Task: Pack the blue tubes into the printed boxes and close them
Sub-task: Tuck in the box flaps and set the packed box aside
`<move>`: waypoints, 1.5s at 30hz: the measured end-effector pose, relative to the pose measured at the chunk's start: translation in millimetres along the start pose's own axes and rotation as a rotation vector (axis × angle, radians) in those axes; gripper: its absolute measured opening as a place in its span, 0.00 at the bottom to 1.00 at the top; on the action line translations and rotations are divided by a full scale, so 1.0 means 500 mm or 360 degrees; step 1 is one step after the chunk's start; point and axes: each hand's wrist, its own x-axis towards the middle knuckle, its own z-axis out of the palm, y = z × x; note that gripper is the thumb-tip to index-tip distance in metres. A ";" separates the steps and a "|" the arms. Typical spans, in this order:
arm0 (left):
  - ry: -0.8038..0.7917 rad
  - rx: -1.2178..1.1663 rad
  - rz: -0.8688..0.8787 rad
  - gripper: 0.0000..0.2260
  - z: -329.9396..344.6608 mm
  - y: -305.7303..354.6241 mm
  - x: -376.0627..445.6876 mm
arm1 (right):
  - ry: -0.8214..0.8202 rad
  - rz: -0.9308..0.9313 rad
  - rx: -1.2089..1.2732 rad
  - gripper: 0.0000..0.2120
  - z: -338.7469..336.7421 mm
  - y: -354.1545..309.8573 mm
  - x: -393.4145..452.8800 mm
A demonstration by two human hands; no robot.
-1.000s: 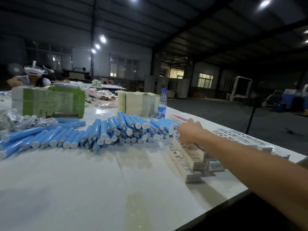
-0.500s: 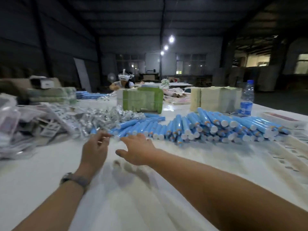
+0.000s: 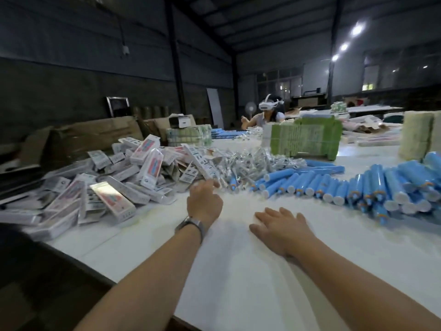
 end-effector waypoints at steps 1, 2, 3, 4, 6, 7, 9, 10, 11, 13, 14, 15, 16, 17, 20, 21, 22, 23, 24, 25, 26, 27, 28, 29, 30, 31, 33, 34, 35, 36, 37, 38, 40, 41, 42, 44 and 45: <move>-0.0064 0.0270 0.0020 0.21 -0.020 -0.027 0.012 | -0.0011 -0.0004 -0.0004 0.29 -0.001 0.000 -0.002; -0.0114 0.0539 0.0047 0.24 -0.041 -0.053 0.025 | -0.0019 -0.0008 -0.0006 0.29 -0.001 0.000 -0.002; -0.0160 0.0798 0.0075 0.26 -0.063 -0.079 0.037 | -0.0025 -0.0013 -0.0002 0.29 0.000 0.000 -0.002; -0.0220 0.1026 0.0089 0.27 -0.083 -0.105 0.048 | -0.0028 -0.0019 0.0002 0.29 0.000 -0.001 -0.002; -0.0362 0.1361 0.0095 0.30 -0.113 -0.156 0.063 | -0.0022 -0.0025 0.0001 0.29 0.003 -0.002 -0.001; -0.0421 0.1486 0.0100 0.31 -0.121 -0.180 0.068 | -0.0020 -0.0027 -0.0004 0.29 0.003 -0.002 0.000; -0.0500 0.1648 0.0111 0.33 -0.129 -0.211 0.081 | -0.0003 -0.0036 -0.0020 0.29 0.008 -0.003 0.003; -0.0522 0.1673 0.0111 0.33 -0.129 -0.217 0.090 | 0.0013 -0.0042 -0.0029 0.29 0.009 -0.003 0.004; -0.0546 0.1674 0.0105 0.33 -0.127 -0.217 0.098 | 0.0021 -0.0047 -0.0030 0.29 0.010 -0.003 0.003; -0.0602 0.1656 0.0070 0.31 -0.129 -0.210 0.111 | 0.0017 -0.0054 -0.0020 0.29 0.012 -0.005 0.004; -0.0614 0.1638 0.0063 0.30 -0.129 -0.206 0.116 | 0.0011 -0.0054 -0.0020 0.29 0.014 -0.004 0.003; -0.0604 0.1614 0.0072 0.29 -0.124 -0.201 0.118 | 0.0007 -0.0050 -0.0019 0.30 0.014 -0.002 0.003; -0.0592 0.1600 0.0114 0.27 -0.117 -0.194 0.122 | 0.0005 -0.0045 -0.0012 0.30 0.014 0.000 0.004; -0.0583 0.1599 0.0189 0.23 -0.110 -0.185 0.123 | 0.0006 -0.0041 -0.0002 0.30 0.014 0.002 0.005; -0.0515 0.1456 0.0403 0.12 -0.081 -0.149 0.107 | 0.0025 -0.0034 -0.0003 0.30 0.014 0.009 0.009; -0.0513 0.1277 0.0449 0.11 -0.073 -0.136 0.098 | 0.0020 -0.0030 -0.0007 0.30 0.014 0.011 0.010; -0.0533 0.1050 0.0507 0.11 -0.066 -0.122 0.087 | 0.0013 -0.0024 -0.0012 0.30 0.014 0.011 0.010; -0.0566 0.0801 0.0578 0.11 -0.062 -0.106 0.076 | 0.0010 -0.0021 -0.0017 0.30 0.014 0.011 0.011; -0.0615 0.0571 0.0664 0.14 -0.061 -0.092 0.068 | 0.0013 -0.0021 -0.0021 0.30 0.014 0.010 0.012; -0.0681 0.0416 0.0752 0.19 -0.062 -0.078 0.062 | 0.0020 -0.0021 -0.0023 0.30 0.014 0.009 0.013; -0.0763 0.0374 0.0833 0.24 -0.065 -0.066 0.058 | 0.0029 -0.0024 -0.0026 0.30 0.014 0.008 0.012; -0.0864 0.0433 0.0893 0.28 -0.067 -0.055 0.055 | 0.0037 -0.0027 -0.0031 0.30 0.014 0.007 0.012; -0.0988 0.0564 0.0905 0.32 -0.067 -0.048 0.056 | 0.0039 -0.0028 -0.0038 0.30 0.014 0.007 0.012; -0.1123 0.0734 0.0878 0.36 -0.067 -0.042 0.056 | 0.0035 -0.0026 -0.0043 0.29 0.014 0.006 0.011; -0.1238 0.0906 0.0852 0.38 -0.064 -0.035 0.057 | 0.0031 -0.0022 -0.0048 0.29 0.014 0.006 0.010; -0.1293 0.1052 0.0857 0.39 -0.058 -0.028 0.060 | 0.0030 -0.0017 -0.0049 0.29 0.013 0.006 0.009; -0.1179 0.1231 0.0948 0.37 -0.044 -0.014 0.065 | 0.0035 -0.0015 -0.0033 0.30 0.012 0.004 0.008; -0.1046 0.1247 0.1000 0.34 -0.041 -0.006 0.067 | 0.0052 -0.0019 -0.0014 0.29 0.012 0.003 0.007; -0.0901 0.1165 0.1020 0.31 -0.037 0.003 0.068 | 0.0073 -0.0021 0.0013 0.29 0.013 0.002 0.006; -0.0754 0.0964 0.0997 0.28 -0.033 0.011 0.070 | 0.0089 -0.0015 0.0040 0.29 0.012 0.002 0.005; -0.0603 0.0676 0.0937 0.26 -0.029 0.021 0.070 | 0.0092 -0.0005 0.0058 0.30 0.011 0.002 0.004; -0.0451 0.0335 0.0839 0.25 -0.025 0.035 0.068 | 0.0084 0.0002 0.0061 0.30 0.010 0.003 0.003; -0.0210 -0.0402 0.0540 0.26 -0.013 0.075 0.053 | 0.0069 -0.0004 0.0057 0.30 0.005 0.002 0.001; -0.0150 -0.0738 0.0394 0.25 -0.005 0.099 0.040 | 0.0070 -0.0012 0.0062 0.29 0.003 0.001 0.000; -0.0098 -0.0992 0.0301 0.25 0.008 0.119 0.025 | 0.0078 -0.0018 0.0077 0.28 0.001 0.000 -0.002; 0.0070 -0.1135 0.0284 0.24 0.041 0.144 -0.002 | 0.0095 -0.0007 0.0127 0.27 0.000 0.001 -0.007; 0.0173 -0.1117 0.0300 0.24 0.054 0.147 -0.013 | 0.0102 -0.0003 0.0144 0.27 0.000 0.002 -0.009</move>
